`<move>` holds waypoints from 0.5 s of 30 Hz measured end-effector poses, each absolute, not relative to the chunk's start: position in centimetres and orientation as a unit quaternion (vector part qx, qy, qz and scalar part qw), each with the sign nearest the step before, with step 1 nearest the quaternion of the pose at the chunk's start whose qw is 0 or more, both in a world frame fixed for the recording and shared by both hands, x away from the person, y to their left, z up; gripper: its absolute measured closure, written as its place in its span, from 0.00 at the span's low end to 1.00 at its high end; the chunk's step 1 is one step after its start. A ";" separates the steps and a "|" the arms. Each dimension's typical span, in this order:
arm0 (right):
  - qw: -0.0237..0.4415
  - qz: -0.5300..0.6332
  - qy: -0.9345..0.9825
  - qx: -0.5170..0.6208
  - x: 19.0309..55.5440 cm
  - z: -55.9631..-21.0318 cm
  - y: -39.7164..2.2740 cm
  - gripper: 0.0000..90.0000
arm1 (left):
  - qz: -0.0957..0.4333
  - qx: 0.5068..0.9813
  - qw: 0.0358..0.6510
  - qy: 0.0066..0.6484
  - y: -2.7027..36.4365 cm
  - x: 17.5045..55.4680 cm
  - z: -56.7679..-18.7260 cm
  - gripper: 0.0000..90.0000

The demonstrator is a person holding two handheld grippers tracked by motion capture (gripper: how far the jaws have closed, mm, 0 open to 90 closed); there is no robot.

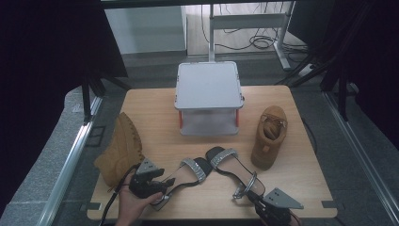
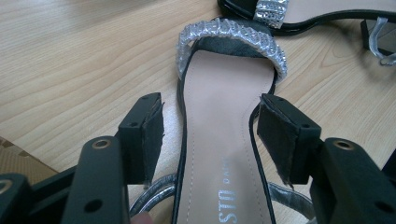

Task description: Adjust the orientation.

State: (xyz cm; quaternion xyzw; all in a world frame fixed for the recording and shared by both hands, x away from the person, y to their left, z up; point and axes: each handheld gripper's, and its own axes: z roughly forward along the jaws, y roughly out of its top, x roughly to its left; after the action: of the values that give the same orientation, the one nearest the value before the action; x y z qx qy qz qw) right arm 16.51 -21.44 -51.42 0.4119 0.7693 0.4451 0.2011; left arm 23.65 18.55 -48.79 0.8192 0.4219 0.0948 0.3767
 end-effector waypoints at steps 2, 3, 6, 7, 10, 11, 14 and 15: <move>0.202 0.446 0.767 0.416 16.6 -51.4 -21.7 1.00 | 0.095 0.819 0.376 0.422 18.6 23.7 -48.8 0.45; 0.202 0.447 0.765 0.418 16.6 -51.4 -21.8 1.00 | 0.095 0.819 0.376 0.422 18.6 23.7 -48.8 0.45; 0.205 0.445 0.762 0.423 16.9 -51.4 -22.3 1.00 | 0.095 0.820 0.375 0.422 18.5 23.7 -48.9 0.45; 0.207 0.445 0.761 0.425 17.0 -51.4 -22.6 1.00 | 0.095 0.820 0.374 0.422 18.5 23.7 -48.9 0.45; 0.209 0.445 0.757 0.430 17.1 -51.4 -23.0 1.00 | 0.095 0.820 0.375 0.422 18.4 23.7 -48.9 0.45; 0.209 0.446 0.756 0.432 17.2 -51.4 -23.1 1.00 | 0.095 0.820 0.375 0.422 18.4 23.7 -48.9 0.45; 0.208 0.447 0.754 0.435 17.2 -51.4 -23.3 1.00 | 0.095 0.820 0.375 0.422 18.4 23.7 -48.9 0.45; 0.209 0.447 0.754 0.434 17.2 -51.4 -23.3 1.00 | 0.095 0.820 0.376 0.422 18.5 23.7 -48.9 0.45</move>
State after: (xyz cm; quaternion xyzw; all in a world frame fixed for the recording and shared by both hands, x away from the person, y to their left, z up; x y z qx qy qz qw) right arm 17.23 -23.28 -51.40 0.4344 0.7537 0.4466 0.2094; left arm 23.66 18.45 -48.88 0.8196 0.4216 0.0952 0.3760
